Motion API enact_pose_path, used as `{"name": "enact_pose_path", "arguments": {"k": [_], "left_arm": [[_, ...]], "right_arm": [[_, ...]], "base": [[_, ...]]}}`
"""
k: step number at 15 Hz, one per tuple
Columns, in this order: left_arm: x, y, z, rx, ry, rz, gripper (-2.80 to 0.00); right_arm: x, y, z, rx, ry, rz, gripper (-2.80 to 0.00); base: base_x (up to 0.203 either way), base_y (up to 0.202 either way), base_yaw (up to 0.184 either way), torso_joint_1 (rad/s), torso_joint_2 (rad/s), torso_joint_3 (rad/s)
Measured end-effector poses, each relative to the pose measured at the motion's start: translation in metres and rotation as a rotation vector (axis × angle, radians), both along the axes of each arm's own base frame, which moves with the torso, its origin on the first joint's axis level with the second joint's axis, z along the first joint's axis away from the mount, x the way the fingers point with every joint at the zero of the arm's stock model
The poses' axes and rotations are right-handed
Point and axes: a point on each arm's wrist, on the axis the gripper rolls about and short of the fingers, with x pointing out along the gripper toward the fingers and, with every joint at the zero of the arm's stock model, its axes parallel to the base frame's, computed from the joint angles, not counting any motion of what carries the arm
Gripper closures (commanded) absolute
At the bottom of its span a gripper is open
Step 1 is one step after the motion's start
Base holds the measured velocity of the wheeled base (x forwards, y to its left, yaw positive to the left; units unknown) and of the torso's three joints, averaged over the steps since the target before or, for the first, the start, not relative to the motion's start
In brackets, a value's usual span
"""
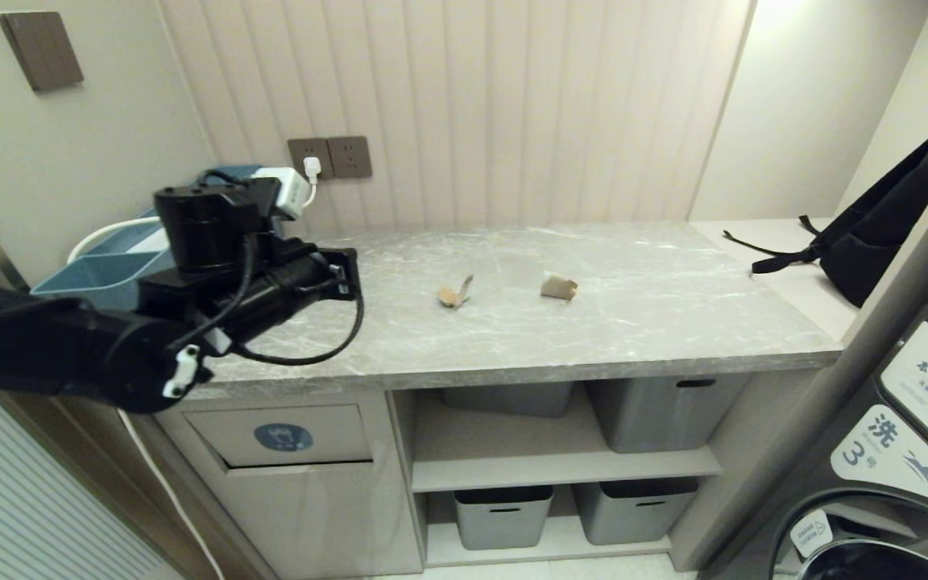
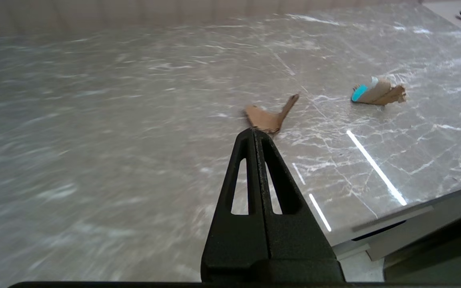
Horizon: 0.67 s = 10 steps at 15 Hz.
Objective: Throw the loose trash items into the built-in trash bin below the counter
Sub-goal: Pick up the garbage
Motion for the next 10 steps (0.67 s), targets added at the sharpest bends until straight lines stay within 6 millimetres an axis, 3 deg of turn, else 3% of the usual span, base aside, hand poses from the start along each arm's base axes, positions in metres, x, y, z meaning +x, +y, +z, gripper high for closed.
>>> {"name": "enact_pose_path", "arguments": {"k": [3, 5, 7, 10], "left_arm": [[-0.056, 0.028, 0.030, -0.040, 0.002, 0.054, 0.00], [-0.083, 0.047, 0.039, -0.037, 0.037, 0.103, 0.00], [-0.099, 0.058, 0.044, -0.040, 0.031, 0.141, 0.00], [-0.107, 0.062, 0.049, -0.047, 0.011, 0.167, 0.00]], "right_arm": [[0.000, 0.000, 0.000, 0.000, 0.000, 0.000, 0.00], [0.000, 0.000, 0.000, 0.000, 0.000, 0.000, 0.00], [0.000, 0.000, 0.000, 0.000, 0.000, 0.000, 0.00], [0.000, 0.000, 0.000, 0.000, 0.000, 0.000, 0.00]], "base": [[0.000, 0.000, 0.000, 0.000, 0.00, 0.000], [0.000, 0.000, 0.000, 0.000, 0.00, 0.000], [0.000, 0.000, 0.000, 0.000, 0.00, 0.000], [0.000, 0.000, 0.000, 0.000, 0.00, 0.000]]}}
